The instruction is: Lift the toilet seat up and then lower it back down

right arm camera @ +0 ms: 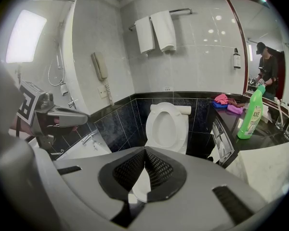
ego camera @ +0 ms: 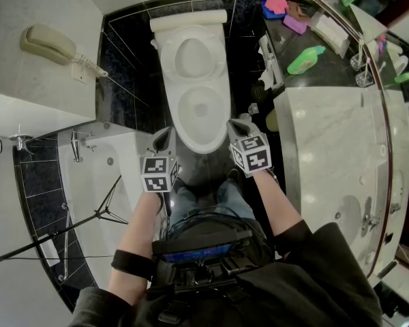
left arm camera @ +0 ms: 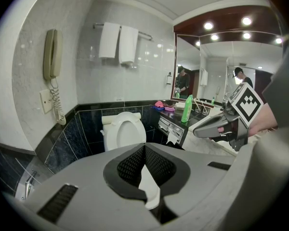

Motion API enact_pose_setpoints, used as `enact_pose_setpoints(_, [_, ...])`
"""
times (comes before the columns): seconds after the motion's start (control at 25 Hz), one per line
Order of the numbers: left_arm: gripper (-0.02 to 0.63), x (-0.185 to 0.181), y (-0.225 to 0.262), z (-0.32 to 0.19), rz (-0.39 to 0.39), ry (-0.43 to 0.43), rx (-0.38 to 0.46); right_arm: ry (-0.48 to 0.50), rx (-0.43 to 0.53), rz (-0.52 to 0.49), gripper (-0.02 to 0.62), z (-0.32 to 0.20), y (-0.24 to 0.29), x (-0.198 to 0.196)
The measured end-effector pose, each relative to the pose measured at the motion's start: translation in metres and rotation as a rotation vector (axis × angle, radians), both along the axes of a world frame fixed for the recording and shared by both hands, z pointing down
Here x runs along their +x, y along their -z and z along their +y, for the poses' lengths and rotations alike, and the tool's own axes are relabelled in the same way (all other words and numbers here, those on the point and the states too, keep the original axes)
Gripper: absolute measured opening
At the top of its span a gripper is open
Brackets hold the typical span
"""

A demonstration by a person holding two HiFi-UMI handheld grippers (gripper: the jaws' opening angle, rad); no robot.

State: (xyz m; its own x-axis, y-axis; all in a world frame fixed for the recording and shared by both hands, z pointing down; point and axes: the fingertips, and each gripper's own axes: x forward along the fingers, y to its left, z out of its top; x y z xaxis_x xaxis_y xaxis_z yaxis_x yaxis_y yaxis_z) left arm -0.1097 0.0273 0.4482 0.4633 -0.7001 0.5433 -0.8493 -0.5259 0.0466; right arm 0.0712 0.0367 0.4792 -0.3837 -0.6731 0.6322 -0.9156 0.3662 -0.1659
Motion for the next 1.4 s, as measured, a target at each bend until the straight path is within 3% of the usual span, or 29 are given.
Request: enact_pose_setpoints(1.4, [0.008, -0.0027, -0.001, -0.0026, 0.005, 0.01, 0.0, -0.002, 0.0, -0.008, 0.008, -0.0033, 0.0033, -0.0011])
